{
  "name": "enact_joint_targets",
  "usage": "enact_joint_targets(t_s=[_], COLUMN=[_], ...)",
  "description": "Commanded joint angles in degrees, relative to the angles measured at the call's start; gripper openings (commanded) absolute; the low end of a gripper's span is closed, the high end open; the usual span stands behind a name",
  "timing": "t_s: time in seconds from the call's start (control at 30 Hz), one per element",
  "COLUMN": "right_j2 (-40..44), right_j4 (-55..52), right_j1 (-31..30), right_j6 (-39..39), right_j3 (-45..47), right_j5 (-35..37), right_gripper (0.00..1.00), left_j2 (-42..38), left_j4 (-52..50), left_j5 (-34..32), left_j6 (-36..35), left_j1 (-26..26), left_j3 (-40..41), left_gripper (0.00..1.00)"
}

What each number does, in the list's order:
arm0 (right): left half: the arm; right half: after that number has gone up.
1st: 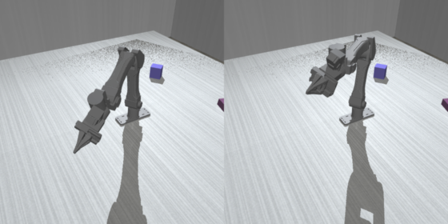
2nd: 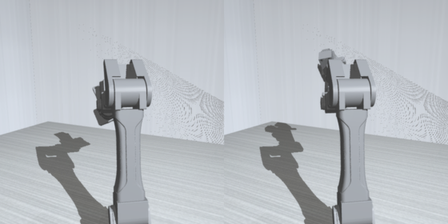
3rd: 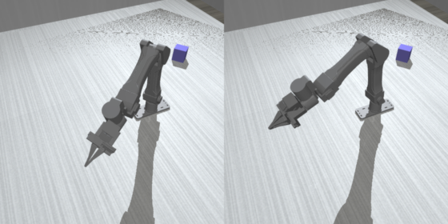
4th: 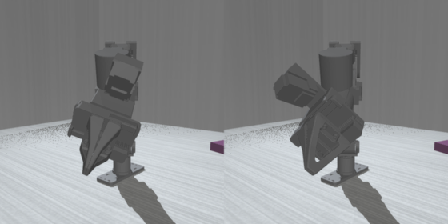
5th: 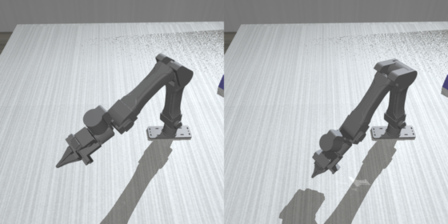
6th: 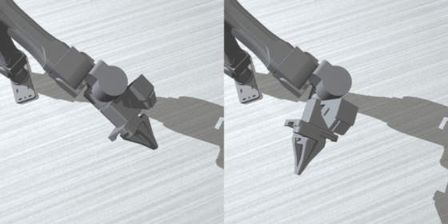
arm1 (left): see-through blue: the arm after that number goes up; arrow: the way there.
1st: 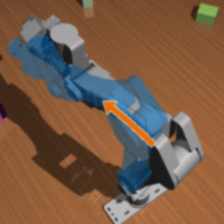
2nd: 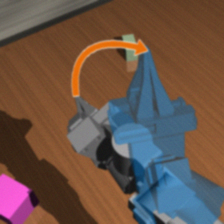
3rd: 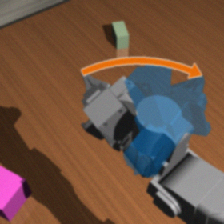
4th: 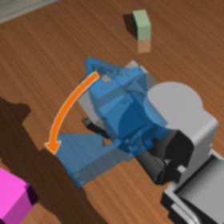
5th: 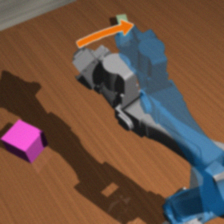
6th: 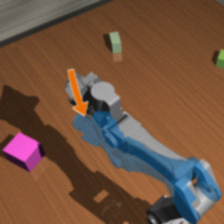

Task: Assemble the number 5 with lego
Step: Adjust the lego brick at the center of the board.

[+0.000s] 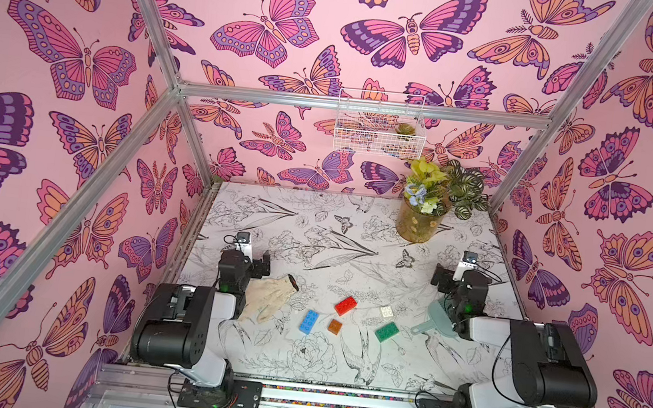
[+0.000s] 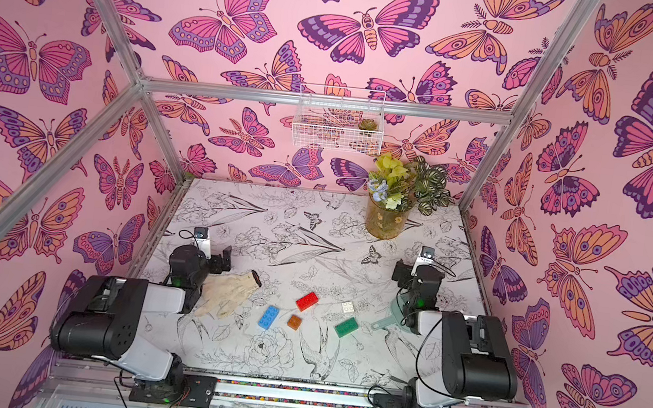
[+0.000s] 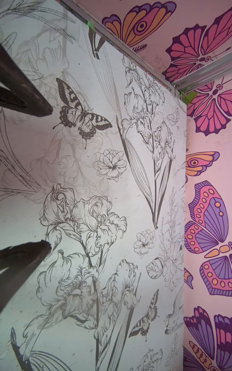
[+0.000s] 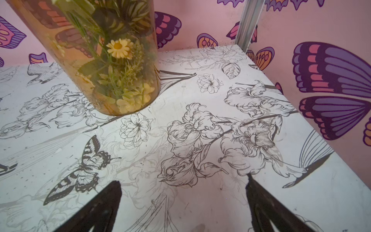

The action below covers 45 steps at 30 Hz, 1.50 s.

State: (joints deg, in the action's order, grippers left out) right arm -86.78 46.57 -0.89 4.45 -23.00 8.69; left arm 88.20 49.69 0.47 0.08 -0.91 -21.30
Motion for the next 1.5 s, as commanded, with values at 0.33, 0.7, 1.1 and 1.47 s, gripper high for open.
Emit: enact_joint_targets(t_s=[0.33, 0.7, 1.1, 1.47], right_j2=[0.7, 0.6, 11.9, 9.0], right_j4=[-0.2, -0.4, -53.1, -77.2], right_j1=[0.1, 0.2, -8.0, -22.6], right_j6=[-0.9, -0.9, 2.2, 18.2], right_j3=[0.1, 0.0, -21.4, -31.4], right_j5=[-1.7, -1.8, 3.0, -1.2], right_gripper=[0.99, 0.99, 0.99, 0.99], left_j2=[0.0, 0.0, -18.4, -18.5], left_j4=[0.7, 0.7, -21.8, -55.8], left_j5=[0.5, 0.6, -3.2, 1.1], left_j6=[0.1, 0.0, -0.8, 1.4], left_j1=[-0.5, -0.5, 4.6, 21.8], left_j3=[-0.4, -0.4, -5.2, -21.5], left_gripper=[0.99, 0.99, 0.99, 0.99])
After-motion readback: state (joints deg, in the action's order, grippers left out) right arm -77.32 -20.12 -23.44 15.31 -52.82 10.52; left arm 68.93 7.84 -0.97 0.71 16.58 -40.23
